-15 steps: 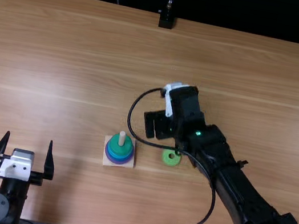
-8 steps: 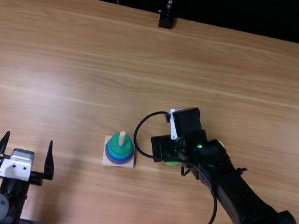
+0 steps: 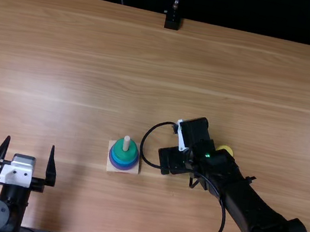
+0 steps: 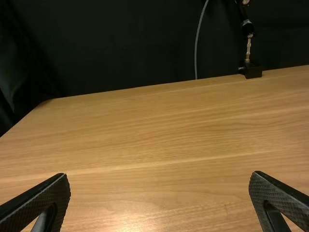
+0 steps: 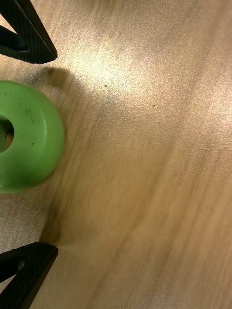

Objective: Build the Hanoi tower: stack the rings onto the peg from bottom to top in this color order: purple, dark blue, light blue, dark green, light green, yellow, orange.

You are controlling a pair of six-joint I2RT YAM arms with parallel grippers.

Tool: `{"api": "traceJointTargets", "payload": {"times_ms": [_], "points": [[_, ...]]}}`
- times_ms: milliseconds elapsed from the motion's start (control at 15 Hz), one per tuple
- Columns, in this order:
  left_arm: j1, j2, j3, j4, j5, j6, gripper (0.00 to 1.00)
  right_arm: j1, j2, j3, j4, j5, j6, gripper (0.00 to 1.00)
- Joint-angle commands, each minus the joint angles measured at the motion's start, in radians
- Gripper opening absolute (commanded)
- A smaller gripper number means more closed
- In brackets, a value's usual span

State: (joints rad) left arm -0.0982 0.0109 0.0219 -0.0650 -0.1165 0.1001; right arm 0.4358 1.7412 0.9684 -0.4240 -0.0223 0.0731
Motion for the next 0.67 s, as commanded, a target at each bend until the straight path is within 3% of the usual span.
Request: {"api": "traceJointTargets", "payload": {"times_ms": [0, 267, 600], "points": [[-0.001, -0.011, -0.022, -0.005, -0.001, 0.005, 1.0, -0.005, -0.025, -0.005, -0.024, 0.002, -0.001, 1.0], [-0.001, -0.011, -0.022, -0.005, -0.001, 0.005, 1.0, -0.002, -0.026, 0.009, -0.166, 0.0, 0.006, 1.0], [-0.001, -0.011, -0.022, -0.005, -0.001, 0.005, 1.0, 0.0, -0.025, 0.064, -0.155, -0.002, 0.01, 1.0]]}}
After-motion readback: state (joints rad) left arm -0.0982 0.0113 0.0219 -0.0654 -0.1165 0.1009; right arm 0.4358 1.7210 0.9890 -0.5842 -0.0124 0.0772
